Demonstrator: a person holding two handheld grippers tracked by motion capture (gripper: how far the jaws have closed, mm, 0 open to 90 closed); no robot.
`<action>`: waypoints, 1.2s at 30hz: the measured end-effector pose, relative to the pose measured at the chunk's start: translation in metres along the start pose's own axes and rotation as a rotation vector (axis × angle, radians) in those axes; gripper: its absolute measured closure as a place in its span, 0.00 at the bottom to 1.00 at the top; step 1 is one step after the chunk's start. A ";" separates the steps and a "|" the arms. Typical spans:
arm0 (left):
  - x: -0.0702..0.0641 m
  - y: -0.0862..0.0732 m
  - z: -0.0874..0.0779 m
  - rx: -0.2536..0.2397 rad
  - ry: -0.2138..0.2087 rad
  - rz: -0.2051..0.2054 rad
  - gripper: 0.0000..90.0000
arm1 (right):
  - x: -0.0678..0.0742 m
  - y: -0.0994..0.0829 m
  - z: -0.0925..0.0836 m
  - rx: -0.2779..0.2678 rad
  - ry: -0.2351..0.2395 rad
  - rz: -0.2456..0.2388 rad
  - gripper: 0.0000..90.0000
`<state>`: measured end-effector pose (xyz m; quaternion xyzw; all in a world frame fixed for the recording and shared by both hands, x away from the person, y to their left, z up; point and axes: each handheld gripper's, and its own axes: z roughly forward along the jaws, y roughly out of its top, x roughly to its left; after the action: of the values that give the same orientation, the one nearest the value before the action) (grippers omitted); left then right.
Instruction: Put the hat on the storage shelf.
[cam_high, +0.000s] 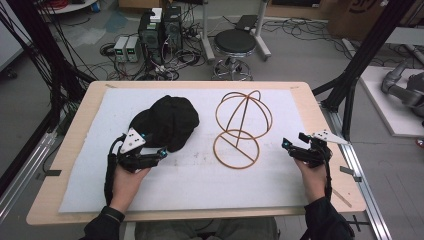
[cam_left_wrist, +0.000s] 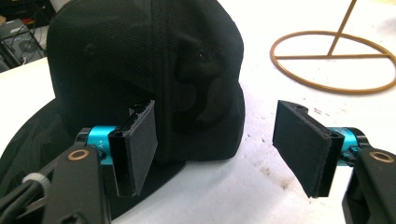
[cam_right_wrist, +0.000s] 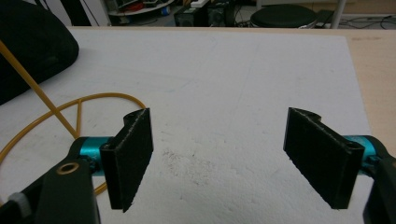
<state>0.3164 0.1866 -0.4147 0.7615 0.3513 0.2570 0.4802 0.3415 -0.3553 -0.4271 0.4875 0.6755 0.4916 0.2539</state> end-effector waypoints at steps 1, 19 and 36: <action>-0.001 0.001 0.002 -0.004 -0.004 -0.012 0.35 | 0.001 0.000 0.000 -0.005 0.001 -0.004 0.26; -0.025 0.023 0.023 -0.010 0.033 0.008 0.42 | 0.002 -0.001 -0.001 -0.001 0.003 0.008 0.26; -0.014 0.037 0.015 -0.014 0.155 0.040 0.47 | 0.002 -0.002 0.002 0.008 0.021 0.006 0.26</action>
<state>0.3293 0.1562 -0.3882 0.7428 0.3703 0.3272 0.4518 0.3414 -0.3525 -0.4290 0.4854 0.6785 0.4947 0.2434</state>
